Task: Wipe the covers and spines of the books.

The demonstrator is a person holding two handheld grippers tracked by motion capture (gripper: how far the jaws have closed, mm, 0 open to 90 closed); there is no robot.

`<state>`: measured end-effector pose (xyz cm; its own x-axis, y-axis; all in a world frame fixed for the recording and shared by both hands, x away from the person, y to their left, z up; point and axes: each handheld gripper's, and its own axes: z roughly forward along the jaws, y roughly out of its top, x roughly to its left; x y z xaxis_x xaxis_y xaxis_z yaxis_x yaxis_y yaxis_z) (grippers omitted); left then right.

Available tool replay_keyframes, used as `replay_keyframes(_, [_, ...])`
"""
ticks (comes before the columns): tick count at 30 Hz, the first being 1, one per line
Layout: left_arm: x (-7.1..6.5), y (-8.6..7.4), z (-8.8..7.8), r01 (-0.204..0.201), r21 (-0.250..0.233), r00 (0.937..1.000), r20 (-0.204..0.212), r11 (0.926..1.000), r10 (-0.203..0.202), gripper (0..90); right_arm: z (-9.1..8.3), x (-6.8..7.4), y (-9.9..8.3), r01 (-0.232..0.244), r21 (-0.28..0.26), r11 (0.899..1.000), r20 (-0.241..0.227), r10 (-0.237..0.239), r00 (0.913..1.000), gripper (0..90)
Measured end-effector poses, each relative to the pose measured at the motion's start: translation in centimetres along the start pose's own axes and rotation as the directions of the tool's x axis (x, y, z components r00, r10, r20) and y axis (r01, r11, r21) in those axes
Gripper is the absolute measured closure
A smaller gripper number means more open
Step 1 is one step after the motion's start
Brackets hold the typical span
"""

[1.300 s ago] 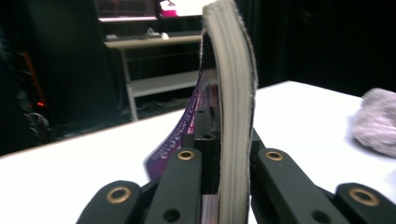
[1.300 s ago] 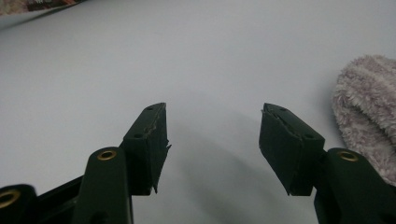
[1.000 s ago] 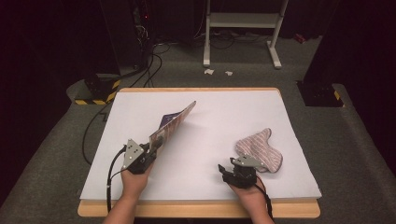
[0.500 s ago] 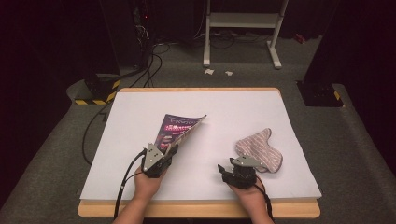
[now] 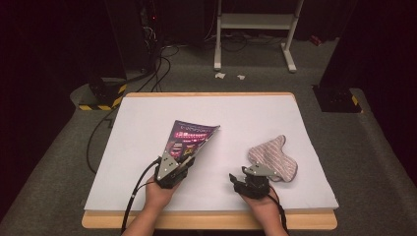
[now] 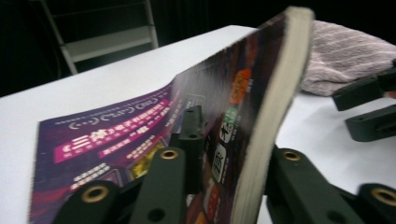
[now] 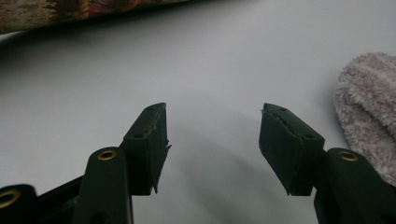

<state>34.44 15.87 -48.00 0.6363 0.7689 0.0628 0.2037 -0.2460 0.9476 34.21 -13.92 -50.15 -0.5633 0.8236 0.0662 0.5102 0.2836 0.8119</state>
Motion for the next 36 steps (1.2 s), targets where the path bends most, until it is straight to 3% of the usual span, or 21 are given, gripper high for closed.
replay_keyframes(5, [-0.9, 0.2, 0.2, -0.021, -0.003, 0.9988, 0.045, 0.9998, 0.021, 66.1, 0.0, 0.0, 0.0, 0.001, 0.001, 1.0, 0.001, -0.001, 1.0, 41.9])
replay_keyframes(12, [-2.5, 0.5, 0.7, -0.01, 0.009, 0.9925, 0.122, 0.9999, 0.008, 56.5, 0.0, 0.0, 0.0, 0.004, 0.002, 1.0, 0.001, -0.004, 1.0, 41.9])
replay_keyframes(15, [-3.6, 0.6, 1.1, 0.018, 0.0, 0.9833, 0.181, 0.9998, -0.018, 53.9, 0.0, 0.0, -0.1, 0.005, 0.002, 1.0, 0.001, -0.005, 1.0, 41.9])
replay_keyframes(19, [-4.4, 1.0, 1.3, 0.052, -0.015, 0.9739, 0.222, 0.9985, -0.047, 50.4, 0.0, 0.0, -0.1, 0.005, 0.003, 1.0, 0.0, -0.005, 1.0, 41.9])
replay_keyframes(28, [-2.2, 0.2, 1.3, 0.106, 0.04, 0.9789, 0.171, 0.9935, -0.112, 46.8, 0.0, 0.0, -0.1, 0.004, 0.003, 1.0, -0.002, -0.004, 1.0, 41.8])
replay_keyframes(36, [1.4, -0.8, -0.8, 0.142, 0.068, 0.9859, 0.079, 0.9876, -0.147, 45.0, 0.0, 0.0, -0.1, 0.005, 0.006, 1.0, 0.0, -0.005, 1.0, 41.7])
